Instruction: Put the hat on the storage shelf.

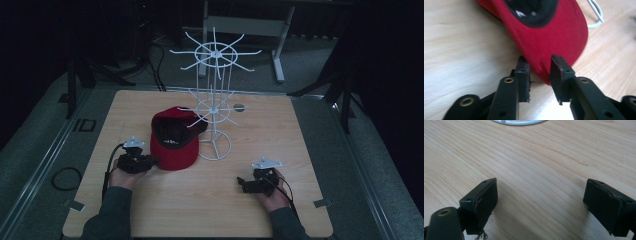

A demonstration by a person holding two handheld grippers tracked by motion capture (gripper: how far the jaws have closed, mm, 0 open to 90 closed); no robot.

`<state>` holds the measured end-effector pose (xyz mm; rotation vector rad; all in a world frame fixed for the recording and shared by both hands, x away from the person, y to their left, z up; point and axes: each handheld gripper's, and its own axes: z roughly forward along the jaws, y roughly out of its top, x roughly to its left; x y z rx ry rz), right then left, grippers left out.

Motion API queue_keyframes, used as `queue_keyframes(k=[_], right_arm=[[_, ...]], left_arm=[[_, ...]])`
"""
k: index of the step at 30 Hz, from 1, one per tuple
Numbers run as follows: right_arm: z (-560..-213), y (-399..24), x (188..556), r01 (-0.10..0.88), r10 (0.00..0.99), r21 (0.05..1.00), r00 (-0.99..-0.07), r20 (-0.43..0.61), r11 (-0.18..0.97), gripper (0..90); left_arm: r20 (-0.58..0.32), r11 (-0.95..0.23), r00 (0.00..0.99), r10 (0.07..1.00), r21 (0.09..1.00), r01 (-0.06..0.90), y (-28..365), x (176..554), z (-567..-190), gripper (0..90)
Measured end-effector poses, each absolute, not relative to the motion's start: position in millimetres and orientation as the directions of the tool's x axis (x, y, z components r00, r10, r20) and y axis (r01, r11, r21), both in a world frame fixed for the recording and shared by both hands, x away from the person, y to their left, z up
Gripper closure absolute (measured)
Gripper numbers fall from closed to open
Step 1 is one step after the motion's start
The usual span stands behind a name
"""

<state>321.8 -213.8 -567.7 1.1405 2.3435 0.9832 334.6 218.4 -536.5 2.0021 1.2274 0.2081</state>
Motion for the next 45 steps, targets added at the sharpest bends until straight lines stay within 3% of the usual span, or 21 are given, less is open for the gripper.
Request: queue_keyframes(k=[9,14,21,33,38,45], right_arm=[[-568,-214,322,0.544,0.79,0.718,-0.612,-0.013,0.434,12.1],[-568,-214,322,0.544,0.79,0.718,-0.613,-0.013,0.434,12.1],[-568,-214,322,0.548,0.792,0.717,-0.61,-0.01,0.431,12.1],[-568,-214,322,0.544,0.79,0.718,-0.613,-0.013,0.434,12.1],[-568,-214,322,0.544,0.79,0.718,-0.612,-0.013,0.434,12.1],[-568,-214,322,0.544,0.79,0.718,-0.613,-0.013,0.434,12.1]], left_arm=[[-0.339,-0.188,0.51,0.791,0.658,0.729,209,355,-550,59.7],[-0.344,-0.212,0.525,0.778,0.644,0.735,200,365,-553,58.7],[-0.395,-0.217,0.56,0.728,0.642,0.735,198,368,-550,72.1],[-0.339,-0.216,0.578,0.743,0.695,0.686,201,356,-536,84.6],[-0.277,-0.231,0.569,0.775,0.713,0.662,200,350,-529,85.2],[-0.28,-0.19,0.544,0.791,0.733,0.653,209,346,-525,85.3]])
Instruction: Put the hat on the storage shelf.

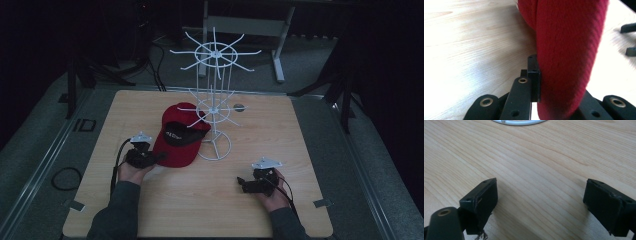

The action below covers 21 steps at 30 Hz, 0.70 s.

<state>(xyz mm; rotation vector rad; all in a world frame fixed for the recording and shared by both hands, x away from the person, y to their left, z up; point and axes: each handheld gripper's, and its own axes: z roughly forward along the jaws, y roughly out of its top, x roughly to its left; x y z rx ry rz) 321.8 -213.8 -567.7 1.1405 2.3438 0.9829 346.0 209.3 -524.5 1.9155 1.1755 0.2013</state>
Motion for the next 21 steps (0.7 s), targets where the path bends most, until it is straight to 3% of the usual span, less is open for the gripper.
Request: queue_keyframes(k=[21], right_arm=[[-568,-214,322,0.545,0.791,0.718,-0.612,-0.012,0.433,12.1]], left_arm=[[-0.283,-0.072,0.48,0.83,0.8,0.596,238,338,-496,85.3]])
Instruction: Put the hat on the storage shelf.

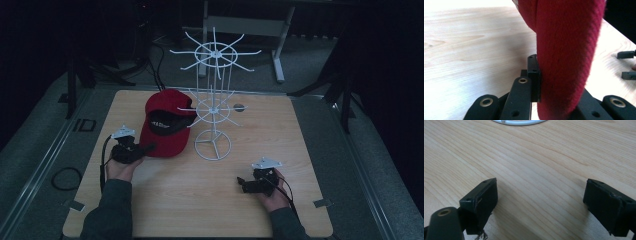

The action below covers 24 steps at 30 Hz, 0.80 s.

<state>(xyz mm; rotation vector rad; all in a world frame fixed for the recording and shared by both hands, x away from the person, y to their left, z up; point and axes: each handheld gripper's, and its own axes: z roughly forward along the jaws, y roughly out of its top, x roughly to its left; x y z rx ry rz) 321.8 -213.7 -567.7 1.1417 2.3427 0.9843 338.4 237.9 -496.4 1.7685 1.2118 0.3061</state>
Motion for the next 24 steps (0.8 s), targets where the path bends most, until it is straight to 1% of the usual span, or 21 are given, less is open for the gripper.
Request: queue_keyframes(k=[16,24], right_arm=[[-568,-214,322,0.545,0.791,0.718,-0.612,-0.012,0.433,12.1],[-568,-214,322,0.545,0.791,0.718,-0.612,-0.013,0.434,12.1]], left_arm=[[-0.292,0.007,0.441,0.849,0.84,0.542,258,332,-474,85.3],[-0.286,0.023,0.436,0.853,0.856,0.516,262,329,-463,85.3]])
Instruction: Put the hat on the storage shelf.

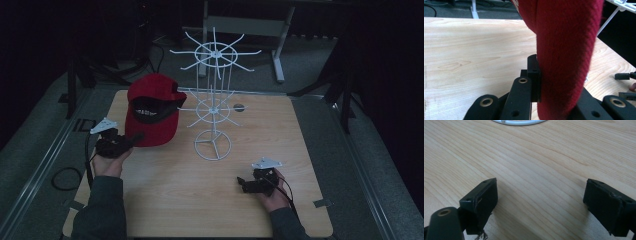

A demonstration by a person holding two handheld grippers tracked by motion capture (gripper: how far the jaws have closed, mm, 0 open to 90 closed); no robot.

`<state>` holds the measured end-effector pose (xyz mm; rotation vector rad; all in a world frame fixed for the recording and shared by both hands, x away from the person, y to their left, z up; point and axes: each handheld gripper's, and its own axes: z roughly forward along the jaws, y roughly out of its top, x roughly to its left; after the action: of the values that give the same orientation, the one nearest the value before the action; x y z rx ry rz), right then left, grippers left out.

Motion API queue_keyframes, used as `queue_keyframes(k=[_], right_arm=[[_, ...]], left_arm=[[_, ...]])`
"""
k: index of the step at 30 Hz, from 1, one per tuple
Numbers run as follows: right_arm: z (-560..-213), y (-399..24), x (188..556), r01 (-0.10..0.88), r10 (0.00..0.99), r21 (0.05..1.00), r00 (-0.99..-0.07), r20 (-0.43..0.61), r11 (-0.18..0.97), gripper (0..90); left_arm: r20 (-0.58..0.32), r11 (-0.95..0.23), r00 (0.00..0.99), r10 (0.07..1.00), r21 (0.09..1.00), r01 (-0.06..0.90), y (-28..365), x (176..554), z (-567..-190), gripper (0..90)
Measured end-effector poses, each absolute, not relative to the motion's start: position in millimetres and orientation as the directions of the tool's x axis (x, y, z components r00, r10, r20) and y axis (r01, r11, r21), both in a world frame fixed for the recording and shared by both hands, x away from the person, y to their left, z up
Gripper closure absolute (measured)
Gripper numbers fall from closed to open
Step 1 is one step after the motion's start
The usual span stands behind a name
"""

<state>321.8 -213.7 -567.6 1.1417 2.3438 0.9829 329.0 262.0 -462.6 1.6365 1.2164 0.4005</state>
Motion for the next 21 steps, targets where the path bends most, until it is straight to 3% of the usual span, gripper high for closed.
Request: queue_keyframes(k=[21], right_arm=[[-568,-214,322,0.544,0.791,0.719,-0.612,-0.013,0.432,12.1]], left_arm=[[-0.289,0.073,0.423,0.859,0.886,0.458,268,322,-441,85.3]])
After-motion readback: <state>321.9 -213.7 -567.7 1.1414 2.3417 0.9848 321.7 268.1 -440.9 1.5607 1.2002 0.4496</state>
